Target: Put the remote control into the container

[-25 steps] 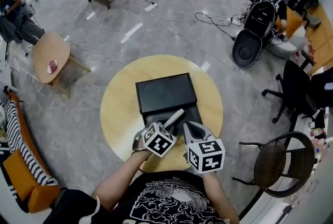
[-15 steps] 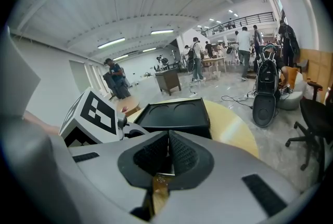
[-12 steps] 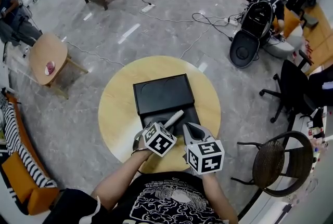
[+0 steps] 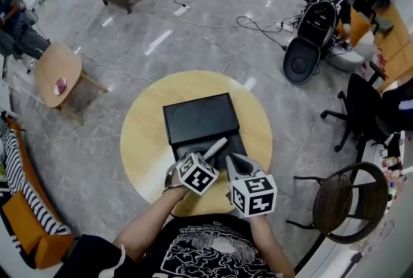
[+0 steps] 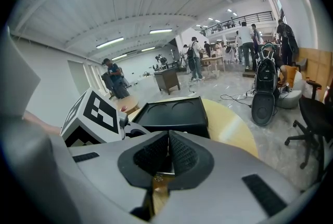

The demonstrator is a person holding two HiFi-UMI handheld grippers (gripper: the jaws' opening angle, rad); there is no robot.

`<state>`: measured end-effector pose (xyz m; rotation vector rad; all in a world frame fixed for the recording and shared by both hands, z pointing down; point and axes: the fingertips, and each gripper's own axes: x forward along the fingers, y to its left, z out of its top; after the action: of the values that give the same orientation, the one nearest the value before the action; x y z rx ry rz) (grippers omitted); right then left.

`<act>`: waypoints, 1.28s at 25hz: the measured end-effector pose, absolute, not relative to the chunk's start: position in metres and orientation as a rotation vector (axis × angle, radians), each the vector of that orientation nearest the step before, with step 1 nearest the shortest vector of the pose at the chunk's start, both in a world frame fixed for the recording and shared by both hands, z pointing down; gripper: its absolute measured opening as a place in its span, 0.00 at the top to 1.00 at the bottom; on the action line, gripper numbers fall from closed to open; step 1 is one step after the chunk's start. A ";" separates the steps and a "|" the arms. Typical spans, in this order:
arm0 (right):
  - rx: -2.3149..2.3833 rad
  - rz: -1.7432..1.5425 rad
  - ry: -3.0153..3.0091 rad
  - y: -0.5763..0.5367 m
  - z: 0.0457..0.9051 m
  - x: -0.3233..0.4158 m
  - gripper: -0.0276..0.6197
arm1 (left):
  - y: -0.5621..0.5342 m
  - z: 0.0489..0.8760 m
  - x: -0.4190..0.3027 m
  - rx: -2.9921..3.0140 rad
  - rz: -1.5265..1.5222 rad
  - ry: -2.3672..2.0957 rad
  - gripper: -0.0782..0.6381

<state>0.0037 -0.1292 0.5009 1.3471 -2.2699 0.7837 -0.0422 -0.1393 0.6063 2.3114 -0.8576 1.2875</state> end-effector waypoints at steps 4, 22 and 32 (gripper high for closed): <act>1.349 0.789 -2.268 -0.132 0.500 0.005 0.92 | -0.142 0.604 -0.041 2.316 1.281 -0.864 0.75; 1.349 0.785 -2.265 -0.128 0.503 0.004 0.92 | -0.139 0.602 -0.036 2.364 1.234 -0.863 0.73; 1.357 0.788 -2.252 -0.115 0.503 0.004 0.92 | -0.135 0.582 -0.036 2.402 1.126 -0.899 0.68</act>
<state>0.0037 -0.1152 0.5028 1.3571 -2.2525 0.7882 -0.0355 -0.1346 0.5823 2.4017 -0.8985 1.1257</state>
